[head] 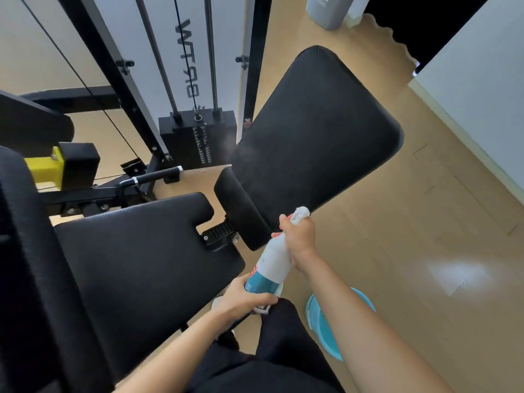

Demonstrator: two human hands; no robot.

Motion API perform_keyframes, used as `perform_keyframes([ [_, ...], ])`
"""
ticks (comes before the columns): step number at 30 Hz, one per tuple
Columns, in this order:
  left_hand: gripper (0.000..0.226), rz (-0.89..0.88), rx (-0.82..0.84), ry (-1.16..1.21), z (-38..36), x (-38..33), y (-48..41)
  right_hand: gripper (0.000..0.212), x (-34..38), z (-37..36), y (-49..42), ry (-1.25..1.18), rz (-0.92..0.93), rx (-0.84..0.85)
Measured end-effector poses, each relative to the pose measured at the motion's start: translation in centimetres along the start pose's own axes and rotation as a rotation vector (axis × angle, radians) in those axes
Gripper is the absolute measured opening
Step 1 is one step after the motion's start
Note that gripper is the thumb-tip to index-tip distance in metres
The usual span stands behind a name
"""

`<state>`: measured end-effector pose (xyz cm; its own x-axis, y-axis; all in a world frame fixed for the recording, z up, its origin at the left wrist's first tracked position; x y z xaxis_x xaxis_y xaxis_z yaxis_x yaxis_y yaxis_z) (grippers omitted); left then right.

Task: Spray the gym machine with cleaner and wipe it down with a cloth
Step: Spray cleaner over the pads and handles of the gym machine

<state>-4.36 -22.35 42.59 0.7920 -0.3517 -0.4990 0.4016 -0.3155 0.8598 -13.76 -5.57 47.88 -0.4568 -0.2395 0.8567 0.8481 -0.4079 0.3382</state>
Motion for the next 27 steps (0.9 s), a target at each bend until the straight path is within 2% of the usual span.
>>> perform_keyframes([
  [4, 0.063, 0.064, -0.032, 0.029, 1.3, 1.9, -0.6, 0.020, -2.1, -1.9, 0.1, -0.004, -0.037, 0.076],
  [9, 0.044, 0.087, -0.057, 0.033, 2.7, 2.5, -1.2, 0.024, -4.5, -4.3, -0.9, -0.060, -0.152, 0.117],
  [11, 0.048, 0.105, -0.105, 0.055, 3.1, 3.0, -1.5, 0.023, -5.2, -5.5, -1.4, -0.062, -0.204, 0.133],
  [13, 0.058, 0.129, -0.158, 0.086, 3.3, 3.6, -1.8, 0.020, -5.3, -6.7, -2.1, -0.033, -0.192, 0.180],
  [16, 0.055, 0.150, -0.199, 0.119, 3.2, 4.0, -2.3, 0.020, -4.8, -7.9, -2.9, 0.005, -0.110, 0.260],
  [20, 0.065, 0.182, -0.232, 0.113, 3.4, 3.7, -3.2, 0.019, -5.7, -8.2, -3.8, 0.019, -0.119, 0.197],
  [24, 0.053, 0.173, -0.233, 0.127, 2.9, 3.3, -3.4, 0.027, -6.8, -9.2, -5.0, 0.078, -0.152, 0.213],
  [27, 0.045, 0.177, -0.285, 0.235, 2.4, 3.7, -3.3, 0.020, -6.5, -10.6, -5.9, 0.098, -0.153, 0.324],
])
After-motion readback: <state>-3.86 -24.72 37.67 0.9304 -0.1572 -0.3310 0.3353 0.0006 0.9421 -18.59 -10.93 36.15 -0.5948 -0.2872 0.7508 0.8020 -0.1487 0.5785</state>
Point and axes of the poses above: each hand's wrist, its own y-axis away from the middle knuckle, its own z-axis out of the back of the hand, x = y × z, the point moved 4 cm from there along -y, towards the middle knuckle, and after that the axes turned 11 degrees about z, right-handed, at the moved point
